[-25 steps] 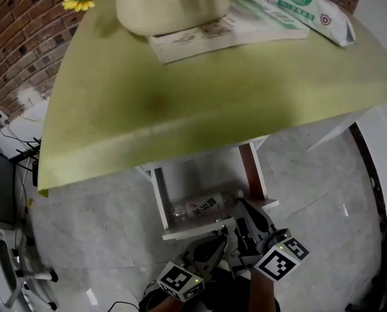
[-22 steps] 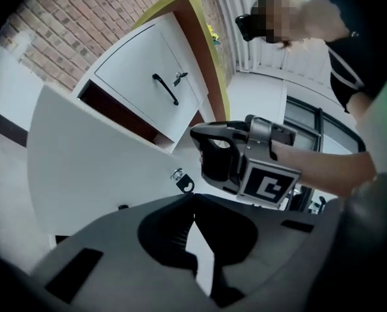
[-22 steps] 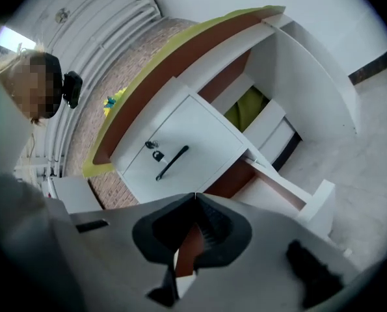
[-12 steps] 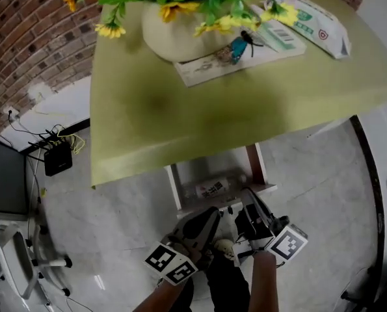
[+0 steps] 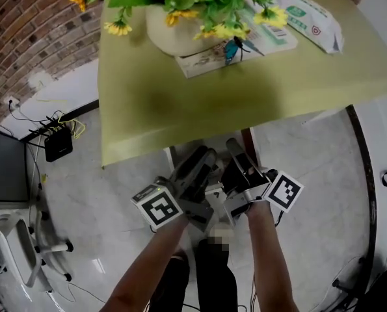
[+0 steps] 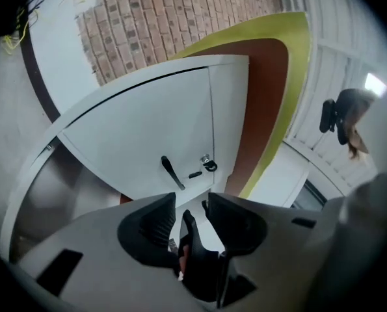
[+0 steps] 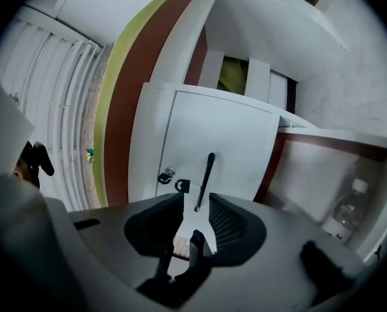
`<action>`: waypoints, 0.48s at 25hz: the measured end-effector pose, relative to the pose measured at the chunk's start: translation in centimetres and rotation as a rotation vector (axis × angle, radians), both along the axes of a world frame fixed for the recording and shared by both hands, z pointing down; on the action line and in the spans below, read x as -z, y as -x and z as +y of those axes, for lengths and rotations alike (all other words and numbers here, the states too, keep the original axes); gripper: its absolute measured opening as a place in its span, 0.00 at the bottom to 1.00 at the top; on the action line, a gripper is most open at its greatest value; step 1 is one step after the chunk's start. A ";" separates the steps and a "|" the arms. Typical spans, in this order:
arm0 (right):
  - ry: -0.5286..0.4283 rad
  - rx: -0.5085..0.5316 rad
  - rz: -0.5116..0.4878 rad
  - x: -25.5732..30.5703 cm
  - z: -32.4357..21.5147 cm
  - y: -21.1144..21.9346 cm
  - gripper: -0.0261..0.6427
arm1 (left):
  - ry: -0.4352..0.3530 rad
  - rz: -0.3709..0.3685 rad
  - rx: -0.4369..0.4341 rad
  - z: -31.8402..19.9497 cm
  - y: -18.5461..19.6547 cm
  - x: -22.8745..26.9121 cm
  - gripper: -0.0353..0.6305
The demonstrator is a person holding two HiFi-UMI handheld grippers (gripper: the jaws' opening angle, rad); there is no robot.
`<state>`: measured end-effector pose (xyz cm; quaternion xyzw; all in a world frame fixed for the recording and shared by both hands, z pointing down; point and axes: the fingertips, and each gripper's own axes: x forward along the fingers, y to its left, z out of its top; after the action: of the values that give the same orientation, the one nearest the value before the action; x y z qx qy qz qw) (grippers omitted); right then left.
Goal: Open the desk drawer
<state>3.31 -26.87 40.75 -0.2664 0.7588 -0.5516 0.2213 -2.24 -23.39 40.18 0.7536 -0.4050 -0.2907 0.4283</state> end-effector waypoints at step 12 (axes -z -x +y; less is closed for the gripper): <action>0.036 0.043 -0.026 -0.2 -5.2 2.3 0.21 | 0.073 0.165 0.186 -5.3 1.7 -0.7 0.30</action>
<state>1.00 -32.02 40.98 -0.2470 0.7514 -0.5731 0.2145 -3.90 -28.70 40.84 0.6701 -0.4472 -0.3751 0.4585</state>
